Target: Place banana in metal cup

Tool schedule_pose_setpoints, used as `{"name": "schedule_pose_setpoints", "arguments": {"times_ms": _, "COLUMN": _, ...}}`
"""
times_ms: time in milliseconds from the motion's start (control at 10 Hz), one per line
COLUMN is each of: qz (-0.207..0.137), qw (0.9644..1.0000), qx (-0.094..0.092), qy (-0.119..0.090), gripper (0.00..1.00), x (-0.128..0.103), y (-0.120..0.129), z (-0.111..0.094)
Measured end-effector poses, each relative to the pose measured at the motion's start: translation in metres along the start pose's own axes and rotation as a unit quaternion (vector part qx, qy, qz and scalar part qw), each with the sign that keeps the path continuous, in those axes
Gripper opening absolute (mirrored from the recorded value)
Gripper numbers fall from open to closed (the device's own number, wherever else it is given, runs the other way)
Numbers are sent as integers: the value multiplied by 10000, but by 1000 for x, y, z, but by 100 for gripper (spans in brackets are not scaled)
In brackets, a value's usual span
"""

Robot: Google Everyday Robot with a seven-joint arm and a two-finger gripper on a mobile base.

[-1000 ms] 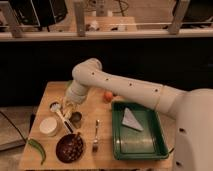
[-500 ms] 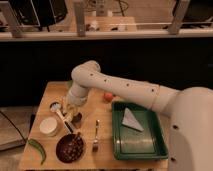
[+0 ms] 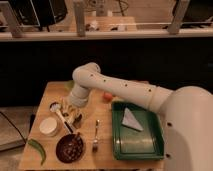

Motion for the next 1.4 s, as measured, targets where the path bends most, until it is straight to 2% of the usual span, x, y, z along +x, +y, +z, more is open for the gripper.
{"name": "schedule_pose_setpoints", "arguments": {"times_ms": 100, "qz": 6, "qw": 10000, "qx": -39, "qy": -36, "gripper": 10, "x": 1, "y": -2, "z": 2}}
{"name": "schedule_pose_setpoints", "arguments": {"times_ms": 600, "qz": 110, "qw": 9997, "qx": -223, "qy": -80, "gripper": 58, "x": 5, "y": -1, "z": 6}}
{"name": "schedule_pose_setpoints", "arguments": {"times_ms": 700, "qz": 124, "qw": 9996, "qx": -241, "qy": -85, "gripper": 70, "x": 4, "y": -2, "z": 7}}
{"name": "schedule_pose_setpoints", "arguments": {"times_ms": 800, "qz": 141, "qw": 9995, "qx": -253, "qy": -86, "gripper": 78, "x": 4, "y": 0, "z": 7}}
{"name": "schedule_pose_setpoints", "arguments": {"times_ms": 1200, "qz": 181, "qw": 9995, "qx": -235, "qy": -57, "gripper": 80, "x": 4, "y": 2, "z": 6}}
{"name": "schedule_pose_setpoints", "arguments": {"times_ms": 1400, "qz": 229, "qw": 9995, "qx": -191, "qy": 50, "gripper": 80, "x": 6, "y": 4, "z": -1}}
